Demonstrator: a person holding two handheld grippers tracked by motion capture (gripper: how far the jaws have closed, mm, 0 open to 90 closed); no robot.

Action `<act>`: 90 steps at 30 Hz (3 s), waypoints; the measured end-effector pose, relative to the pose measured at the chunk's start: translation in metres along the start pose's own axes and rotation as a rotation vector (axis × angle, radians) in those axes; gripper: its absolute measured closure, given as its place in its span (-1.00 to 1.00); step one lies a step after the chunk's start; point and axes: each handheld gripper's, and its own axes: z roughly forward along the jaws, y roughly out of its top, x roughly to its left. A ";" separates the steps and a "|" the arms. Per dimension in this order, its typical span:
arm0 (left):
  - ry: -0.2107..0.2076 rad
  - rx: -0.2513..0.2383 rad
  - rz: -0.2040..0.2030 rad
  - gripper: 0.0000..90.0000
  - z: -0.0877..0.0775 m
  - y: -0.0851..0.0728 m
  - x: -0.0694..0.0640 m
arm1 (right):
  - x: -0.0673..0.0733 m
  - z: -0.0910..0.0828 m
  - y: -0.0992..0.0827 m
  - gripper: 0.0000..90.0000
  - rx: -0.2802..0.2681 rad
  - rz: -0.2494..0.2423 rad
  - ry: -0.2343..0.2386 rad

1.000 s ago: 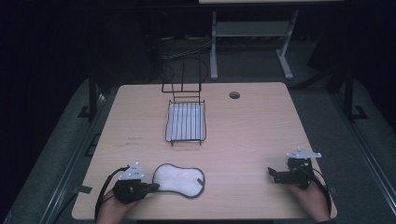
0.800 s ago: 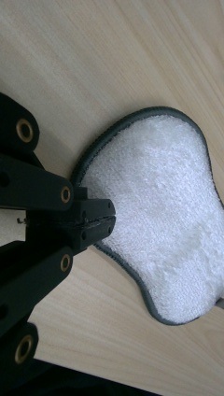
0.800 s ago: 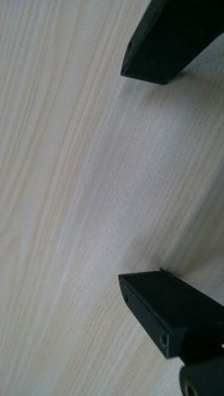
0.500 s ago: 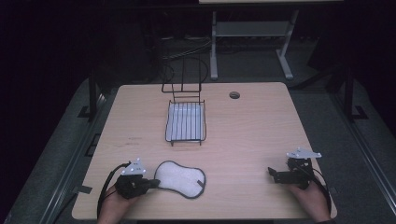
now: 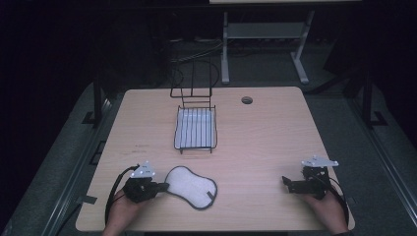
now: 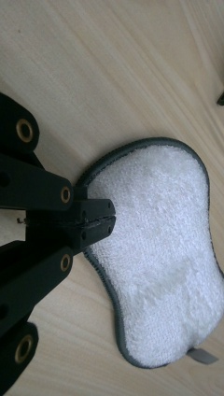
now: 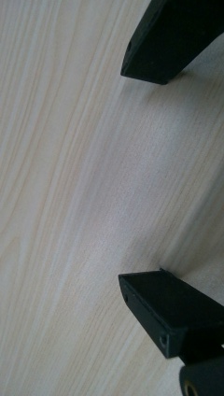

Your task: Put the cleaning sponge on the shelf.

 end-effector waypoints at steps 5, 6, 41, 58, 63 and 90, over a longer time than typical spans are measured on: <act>0.007 0.000 -0.005 1.00 0.002 0.003 0.003 | 0.000 0.000 0.000 -0.95 0.000 0.000 0.000; 0.010 -0.002 -0.003 1.00 0.003 0.004 0.004 | 0.000 0.000 0.000 -0.95 0.000 0.000 0.000; 0.011 -0.028 0.047 1.00 0.049 0.062 0.013 | 0.000 0.000 0.000 -0.95 0.000 0.000 0.000; -0.199 -0.057 0.076 1.00 0.054 0.064 -0.058 | 0.000 0.000 0.000 -0.95 0.000 0.000 0.000; -0.252 -0.034 0.095 1.00 0.062 0.062 -0.075 | 0.000 0.000 0.000 -0.95 0.000 0.000 0.000; -0.195 0.000 0.035 1.00 0.035 0.031 -0.064 | 0.000 0.000 0.000 -0.95 0.000 0.000 0.000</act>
